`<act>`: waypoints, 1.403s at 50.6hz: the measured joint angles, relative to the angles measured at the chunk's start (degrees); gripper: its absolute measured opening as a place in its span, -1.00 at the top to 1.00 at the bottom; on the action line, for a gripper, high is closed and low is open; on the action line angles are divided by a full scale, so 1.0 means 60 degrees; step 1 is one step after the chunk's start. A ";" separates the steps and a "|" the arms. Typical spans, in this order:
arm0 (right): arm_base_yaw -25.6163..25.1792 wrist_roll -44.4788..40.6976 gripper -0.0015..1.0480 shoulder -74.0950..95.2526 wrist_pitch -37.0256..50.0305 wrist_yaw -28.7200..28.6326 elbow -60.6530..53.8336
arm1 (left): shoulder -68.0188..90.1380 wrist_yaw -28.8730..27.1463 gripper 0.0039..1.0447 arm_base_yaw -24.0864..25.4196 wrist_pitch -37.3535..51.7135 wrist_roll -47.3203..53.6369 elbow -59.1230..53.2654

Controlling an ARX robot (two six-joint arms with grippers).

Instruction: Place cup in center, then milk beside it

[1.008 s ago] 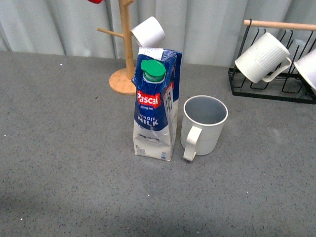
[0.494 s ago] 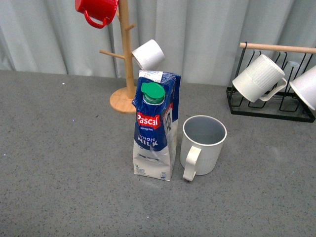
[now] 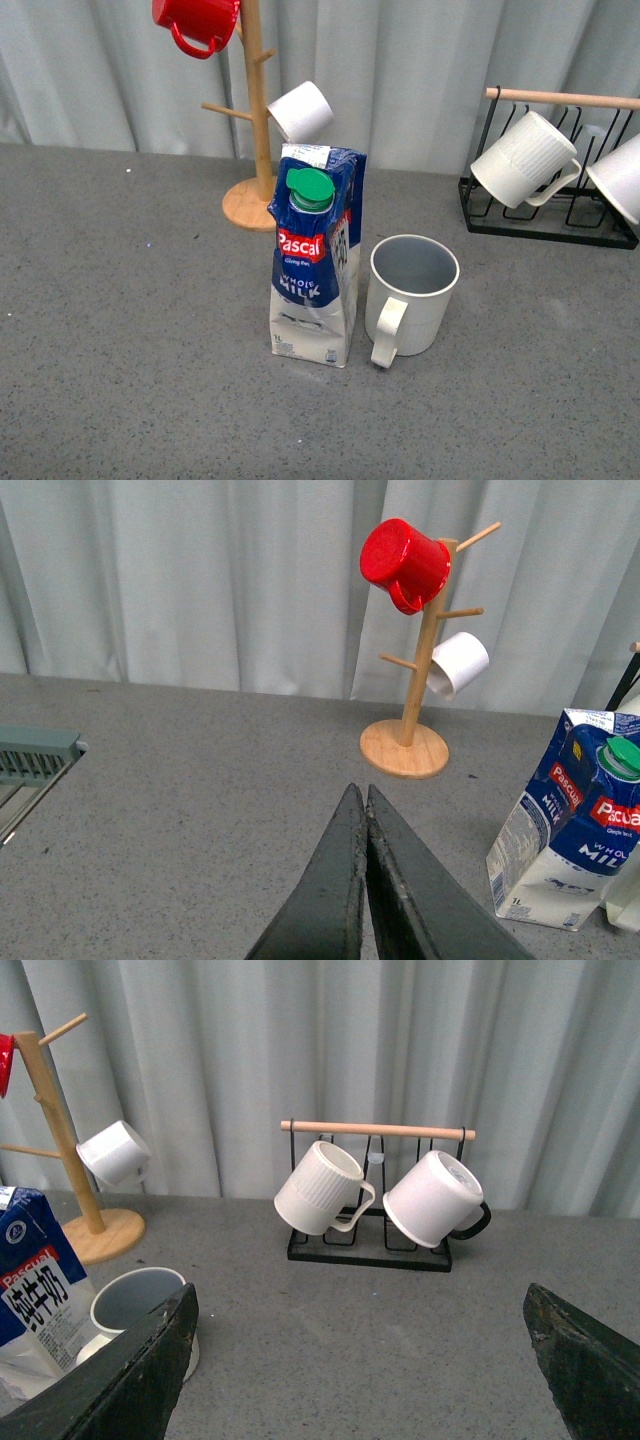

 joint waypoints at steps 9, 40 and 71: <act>0.0000 0.0000 -0.82 0.0000 0.0000 0.0000 0.0000 | -0.0474 0.0000 0.93 0.0000 -0.0477 0.0000 0.0000; 0.0000 0.0000 -0.82 0.0000 0.0000 0.0000 0.0000 | -0.2364 0.0007 -0.01 0.0000 -0.2444 0.0018 0.0004; 0.0000 0.0000 -0.82 0.0000 0.0000 0.0000 0.0000 | -0.2368 0.0007 -0.88 0.0000 -0.2444 0.0029 0.0004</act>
